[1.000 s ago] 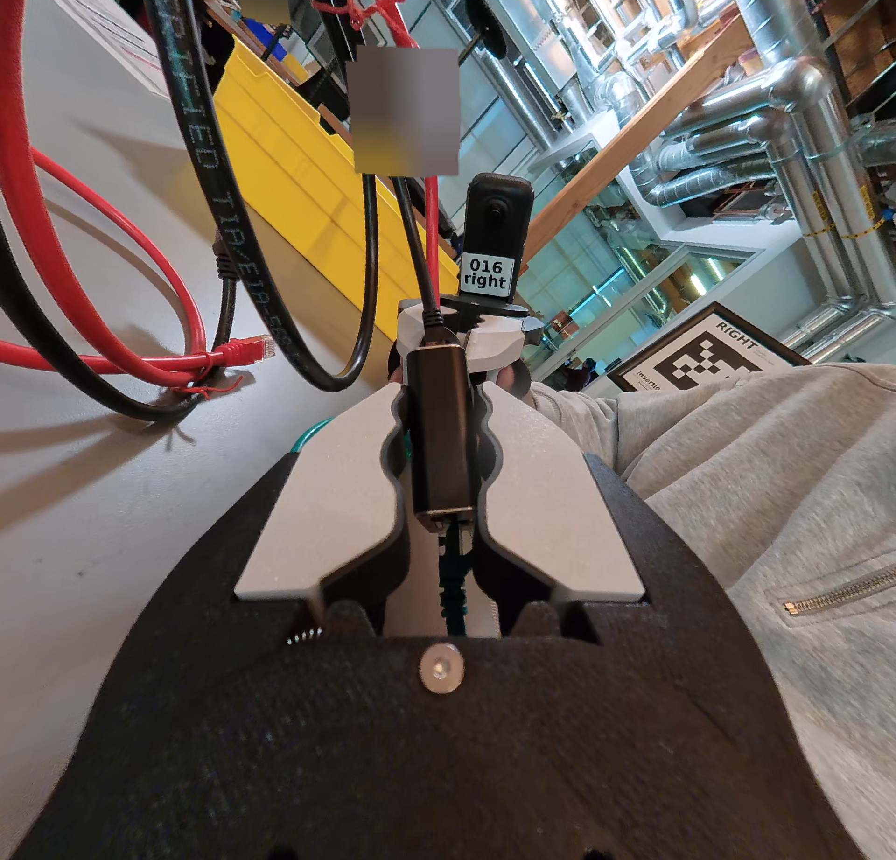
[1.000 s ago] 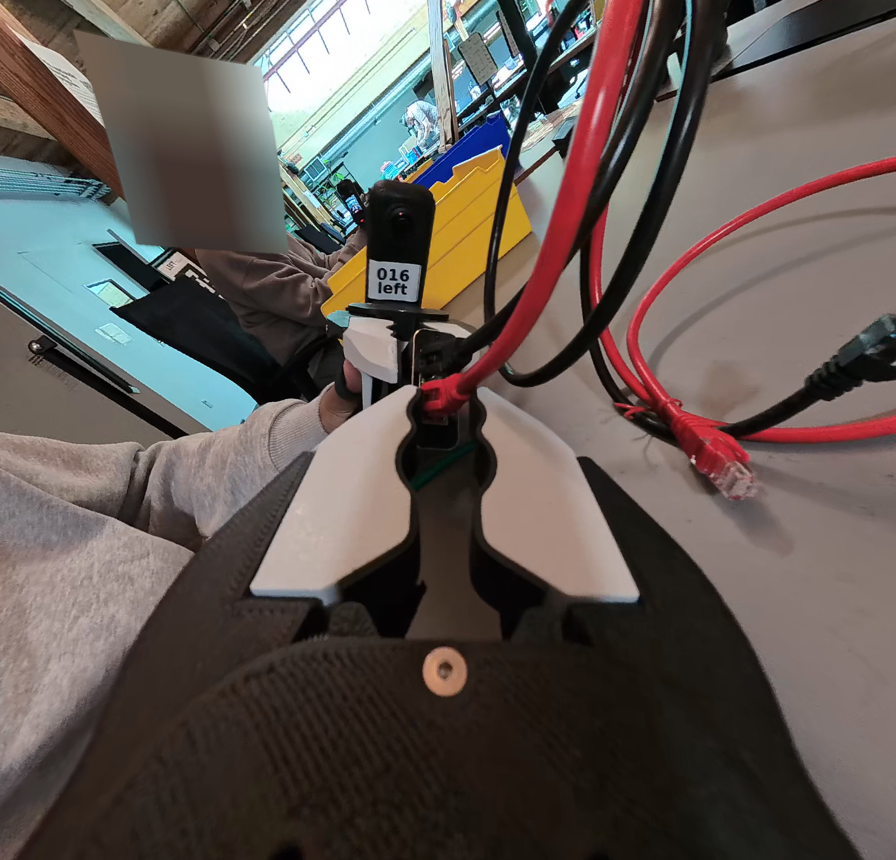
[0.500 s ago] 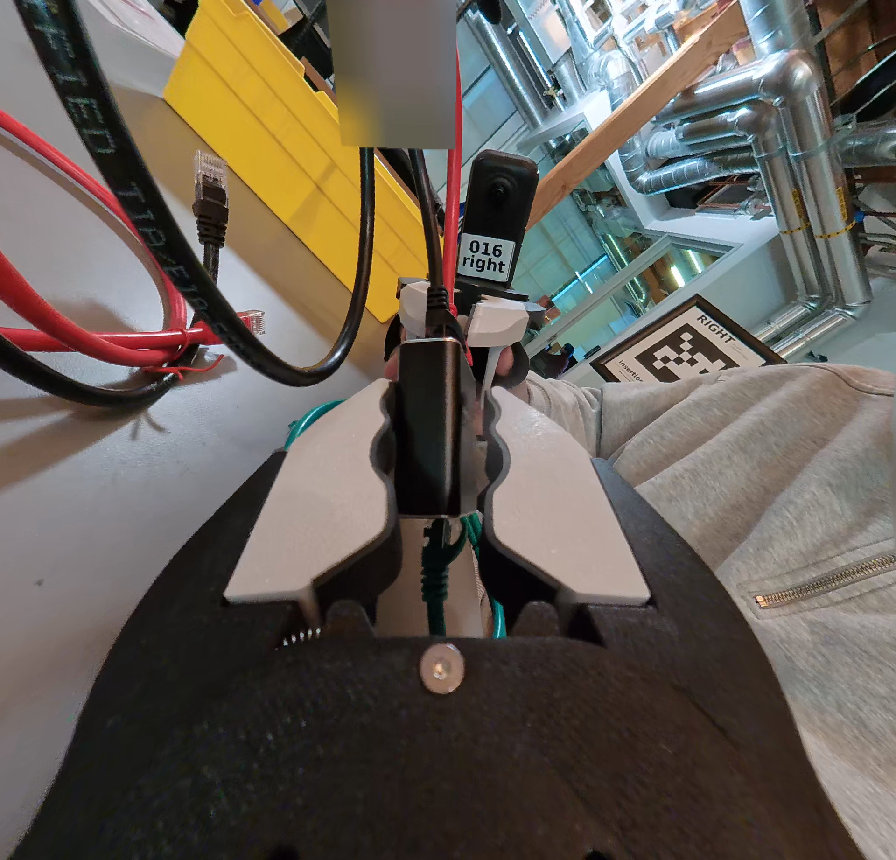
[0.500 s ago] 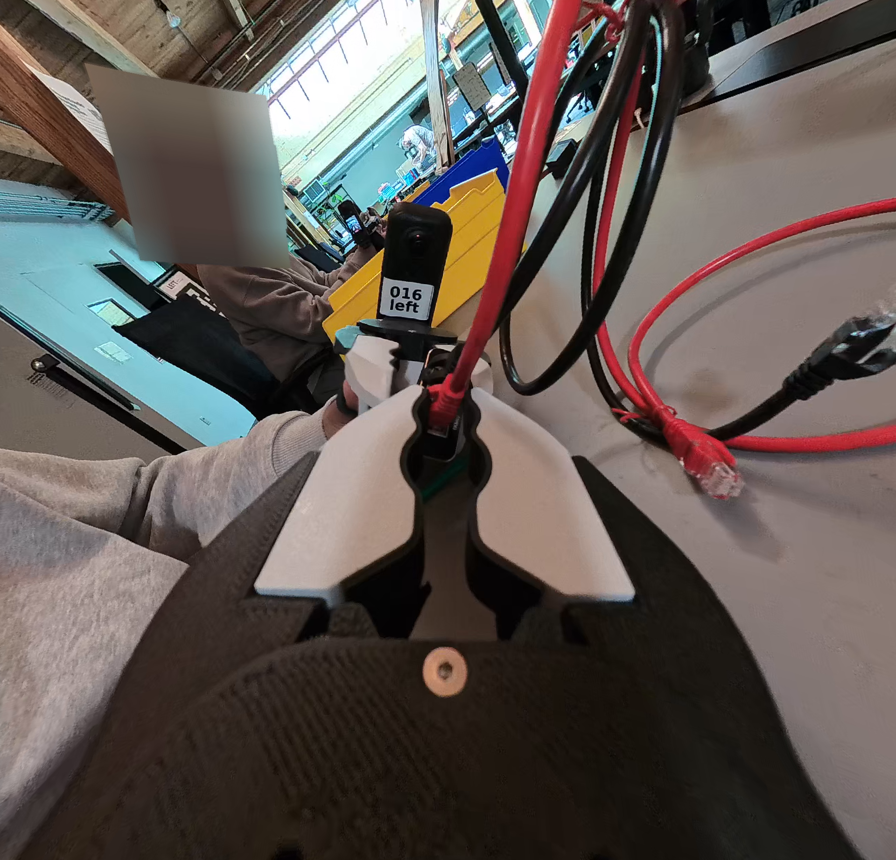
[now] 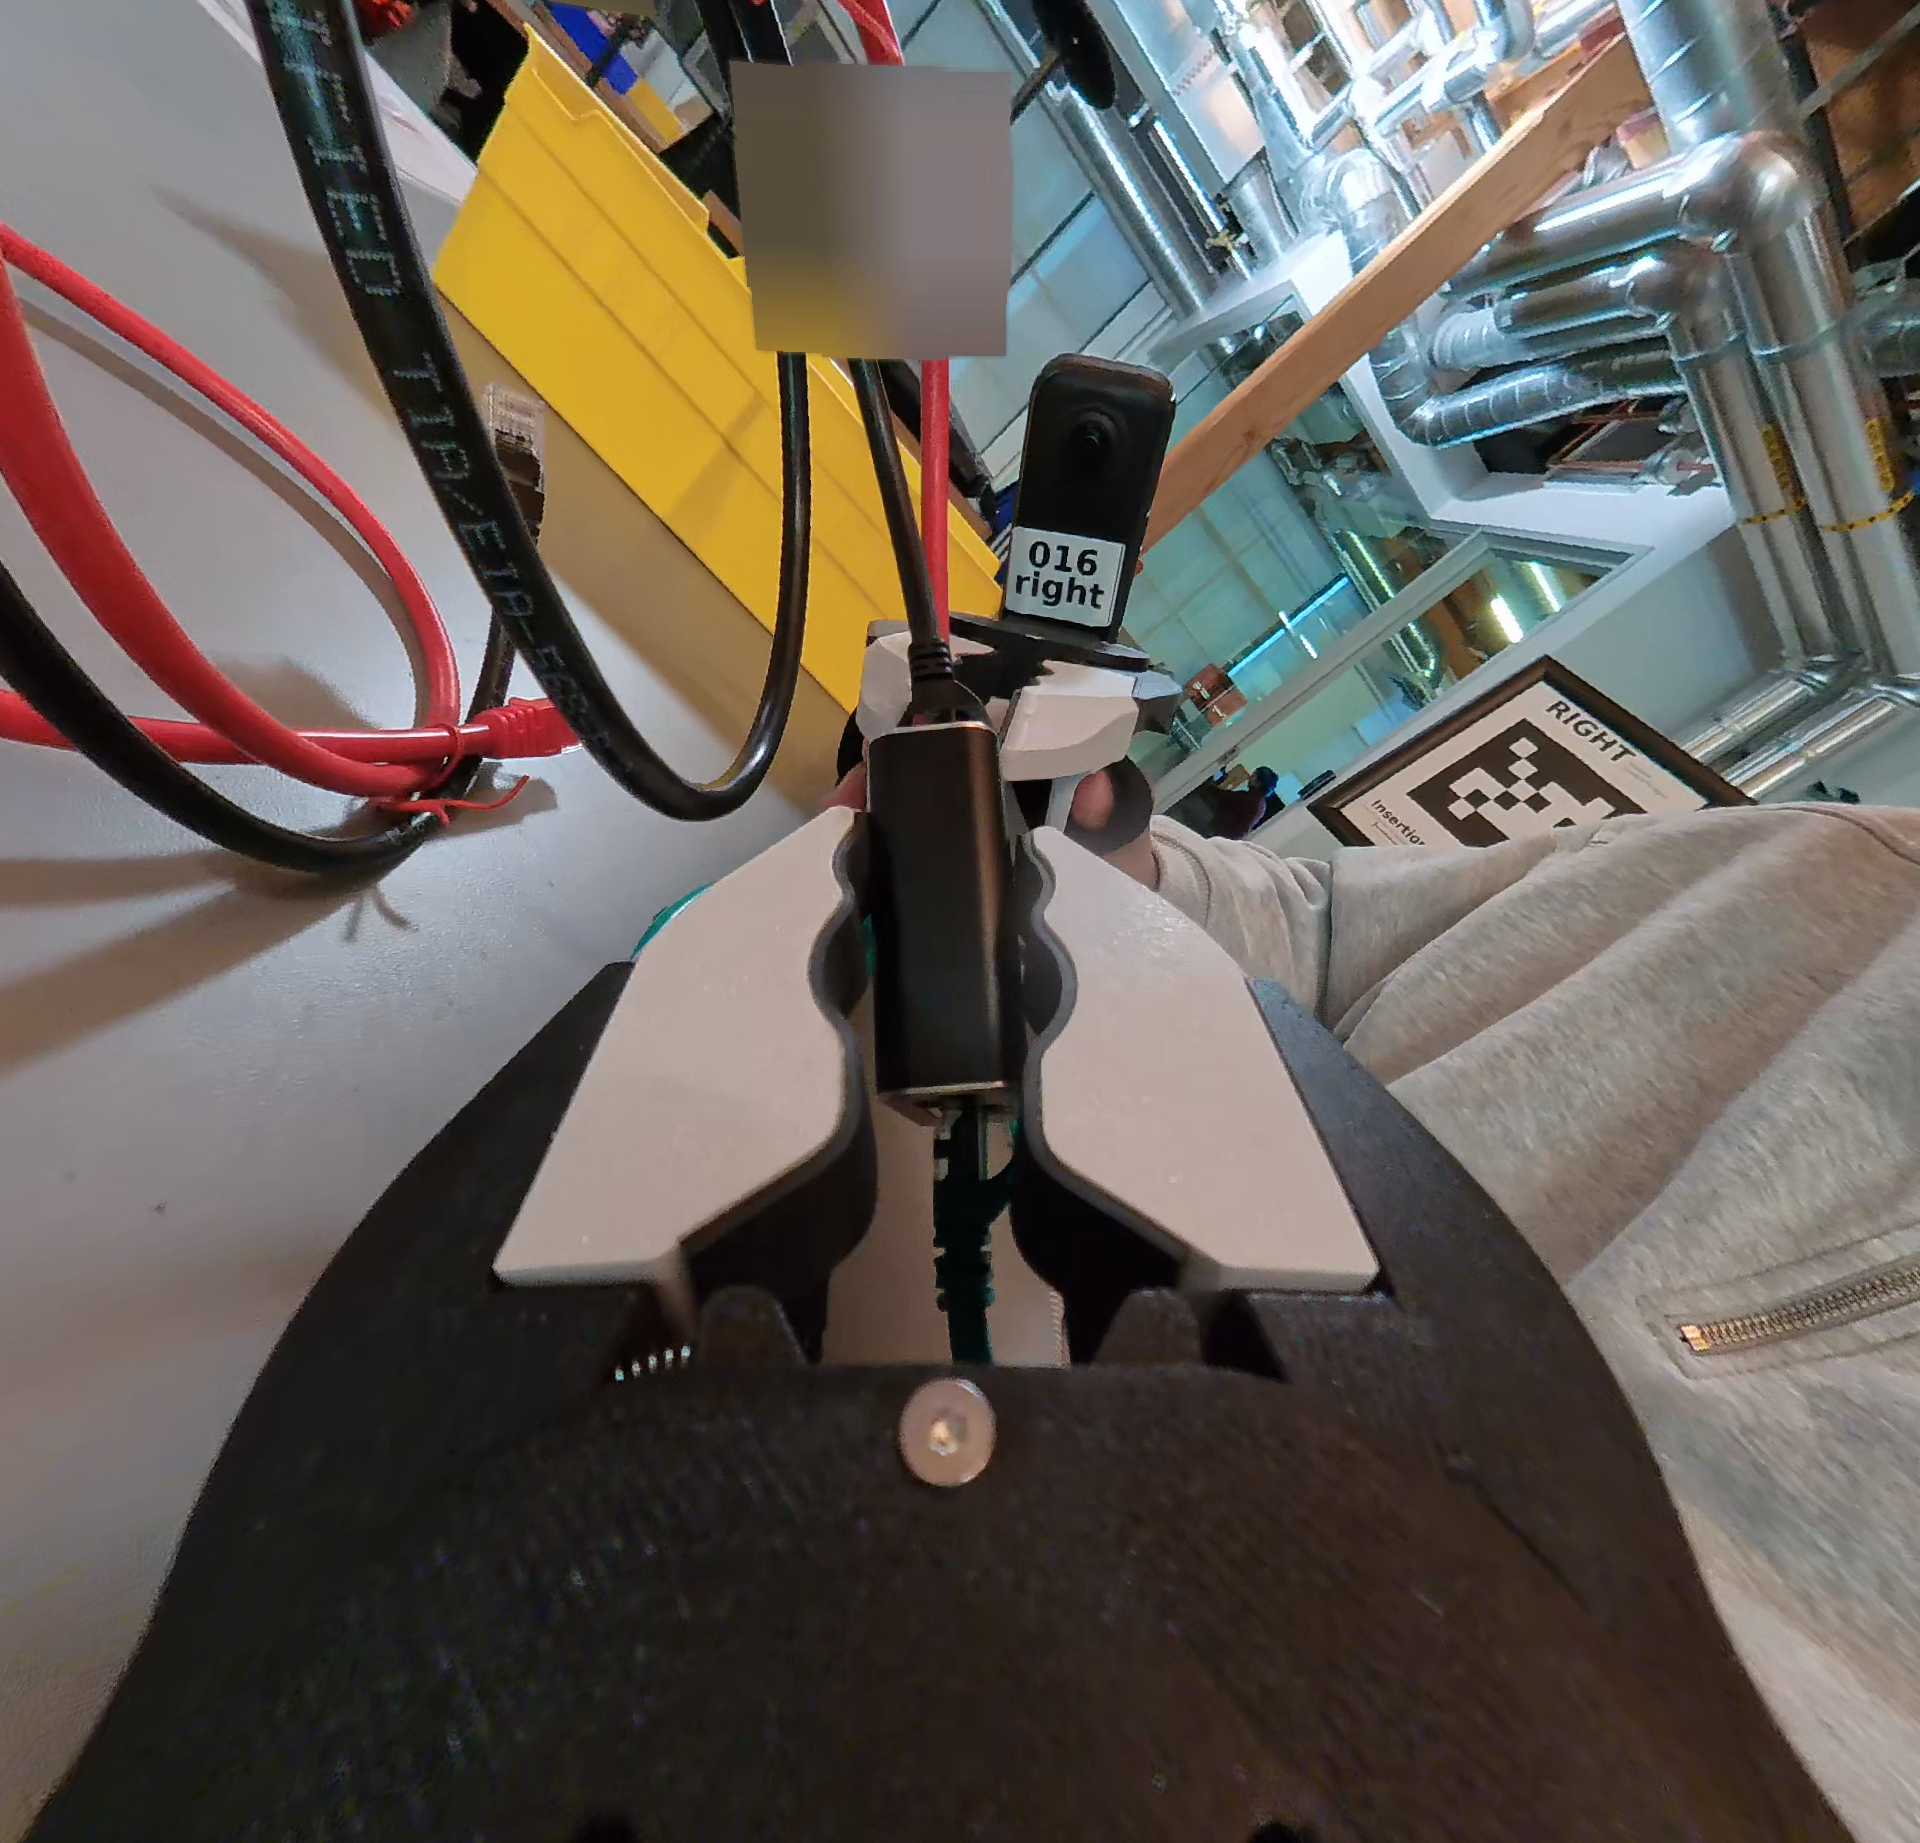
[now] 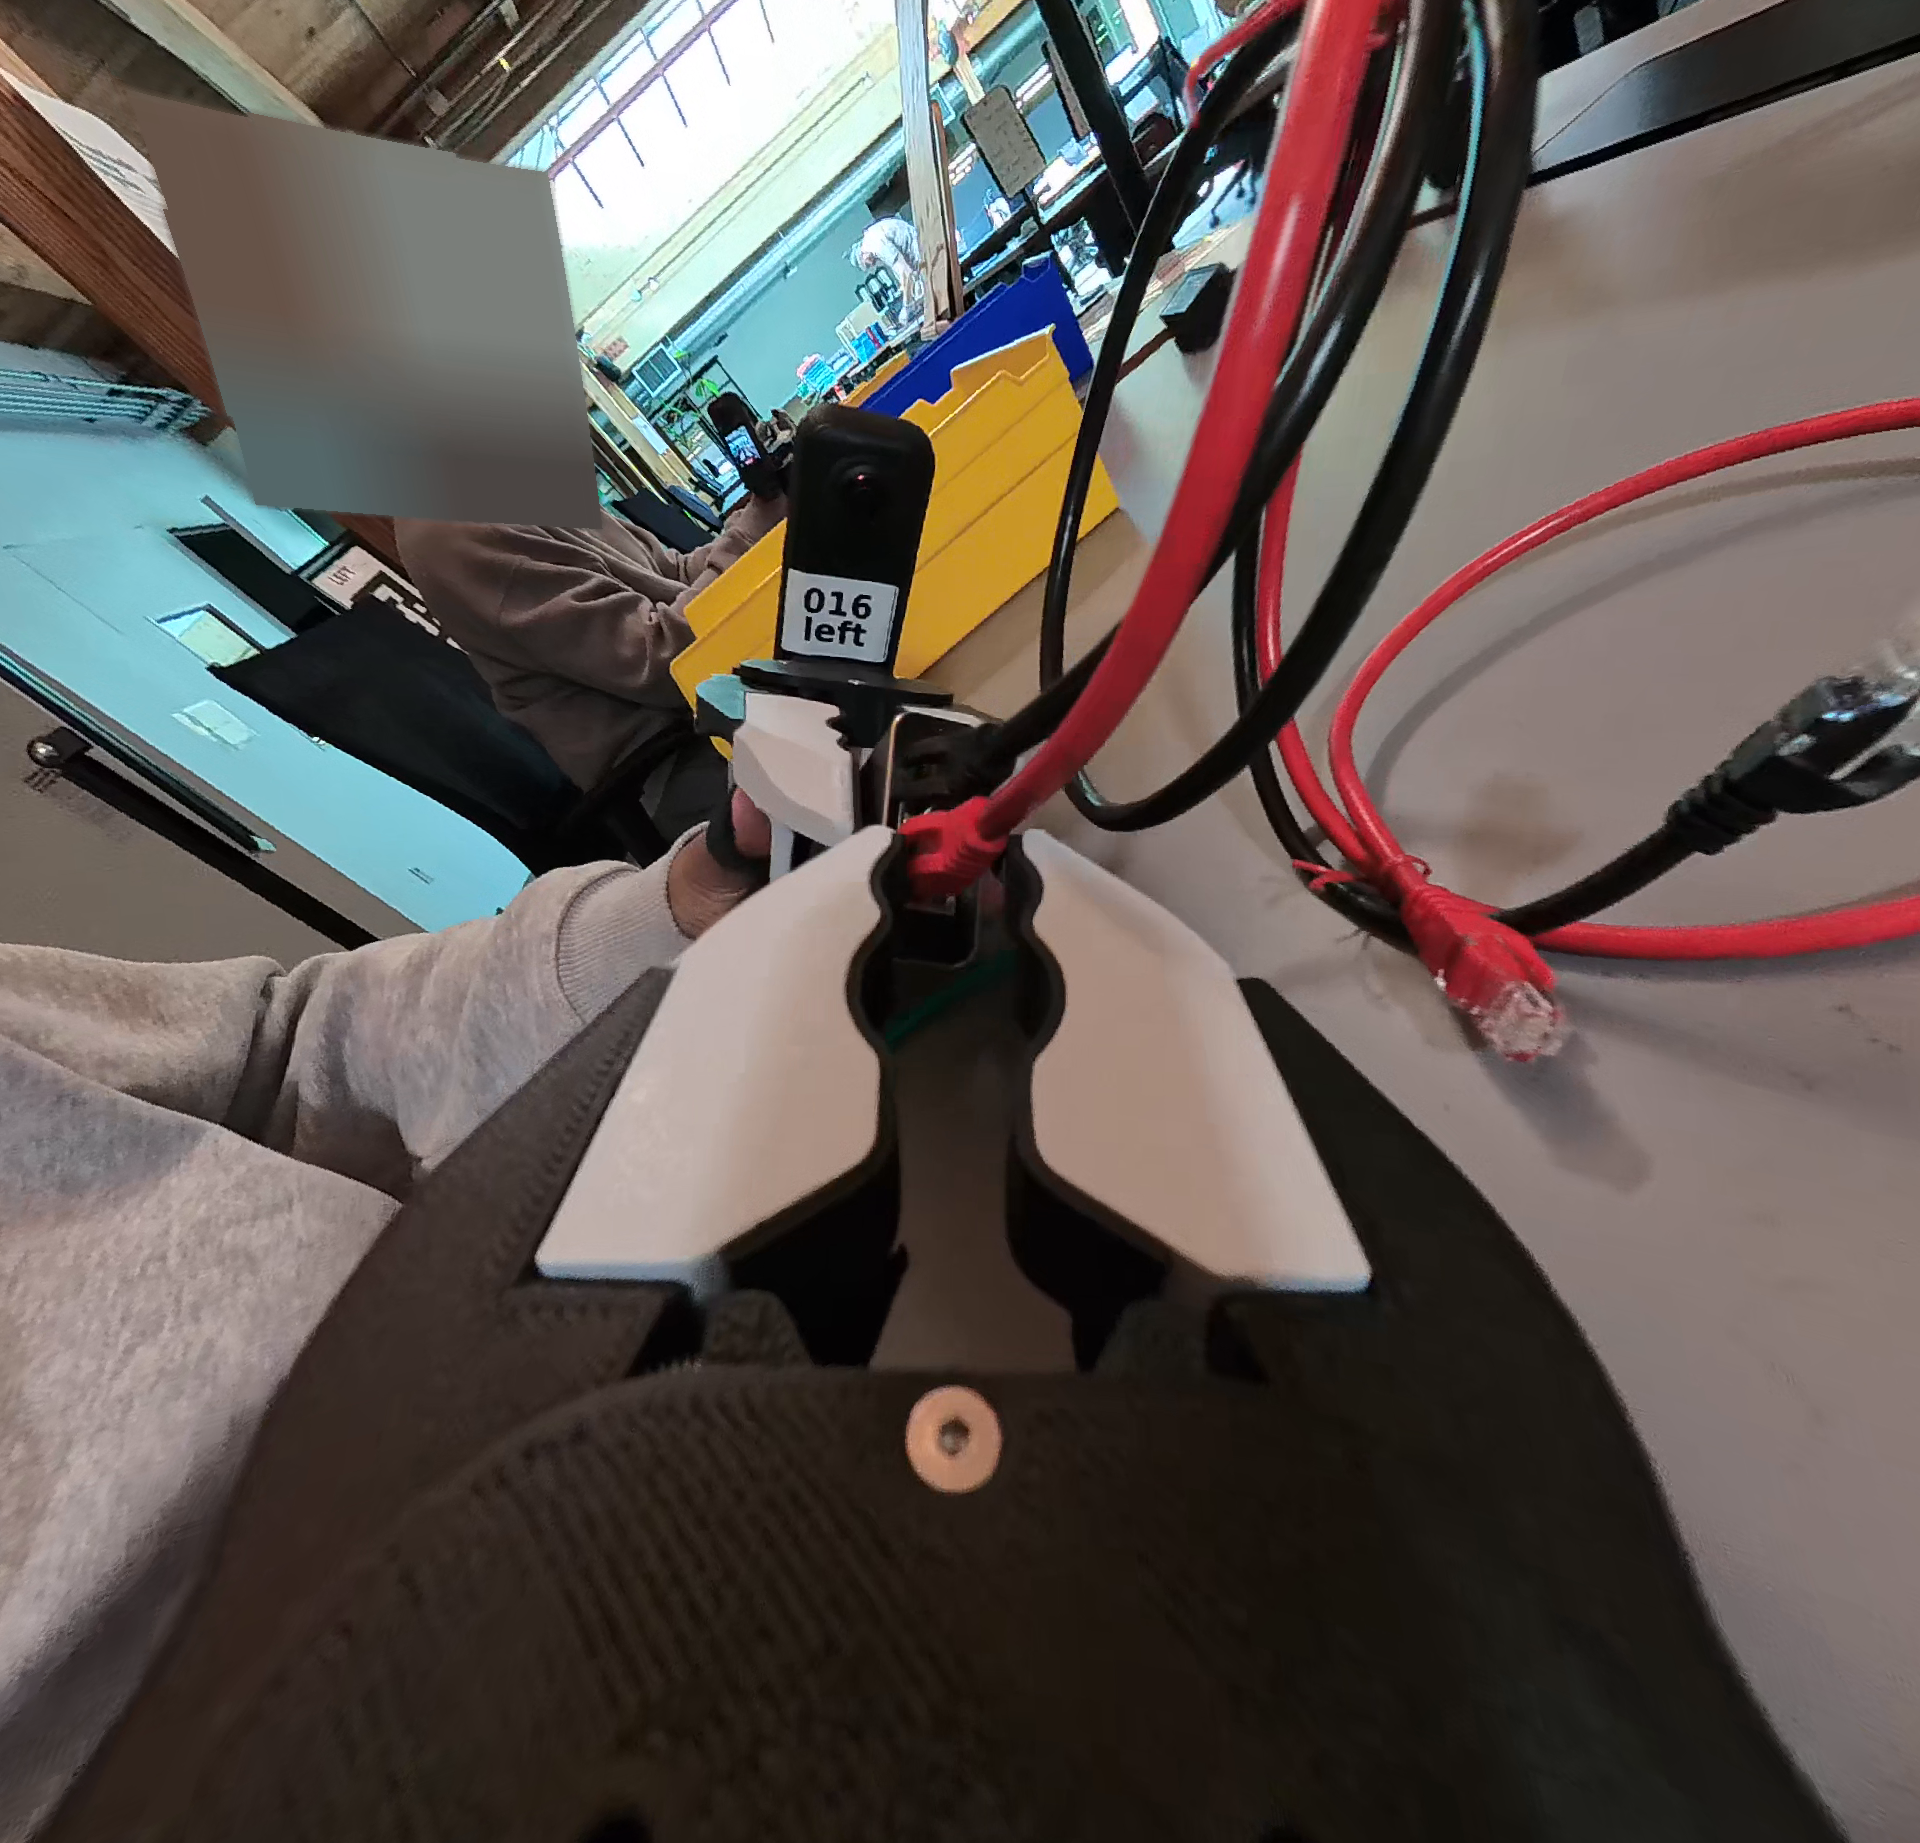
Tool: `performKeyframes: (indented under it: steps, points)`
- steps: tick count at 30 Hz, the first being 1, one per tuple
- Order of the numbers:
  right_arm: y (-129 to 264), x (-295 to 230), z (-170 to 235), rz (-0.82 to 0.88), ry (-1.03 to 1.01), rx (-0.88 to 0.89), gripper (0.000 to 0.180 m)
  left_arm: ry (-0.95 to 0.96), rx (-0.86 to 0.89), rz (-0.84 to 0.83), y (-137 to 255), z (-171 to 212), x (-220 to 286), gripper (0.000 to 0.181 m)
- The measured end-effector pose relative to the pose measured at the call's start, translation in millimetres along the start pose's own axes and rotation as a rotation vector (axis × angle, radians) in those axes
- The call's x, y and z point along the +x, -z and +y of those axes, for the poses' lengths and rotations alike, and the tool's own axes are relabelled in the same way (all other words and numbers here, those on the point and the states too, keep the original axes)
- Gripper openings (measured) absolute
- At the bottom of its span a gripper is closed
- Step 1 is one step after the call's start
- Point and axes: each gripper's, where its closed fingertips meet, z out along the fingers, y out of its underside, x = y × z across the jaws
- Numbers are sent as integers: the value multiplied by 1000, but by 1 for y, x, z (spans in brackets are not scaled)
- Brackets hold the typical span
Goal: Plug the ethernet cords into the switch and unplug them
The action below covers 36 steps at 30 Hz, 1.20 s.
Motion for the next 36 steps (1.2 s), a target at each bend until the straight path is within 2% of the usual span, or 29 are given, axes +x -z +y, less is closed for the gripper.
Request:
performKeyframes:
  steps: [15, 20, 28, 36]
  points:
    - [1, 3, 6, -16, -36, -42, 24, -30, -21, -32, -2, 3, -1, 25]
    - [5, 7, 10, -10, -3, -107, 31, -61, -54, -60, -5, 7, -1, 24]
    - [12, 10, 17, 50, 135, -220, 30, -195, -122, -162, -10, 14, -4, 25]
    - [14, 8, 20, 20, 136, -252, 30, -188, -128, -154, -10, 15, -4, 25]
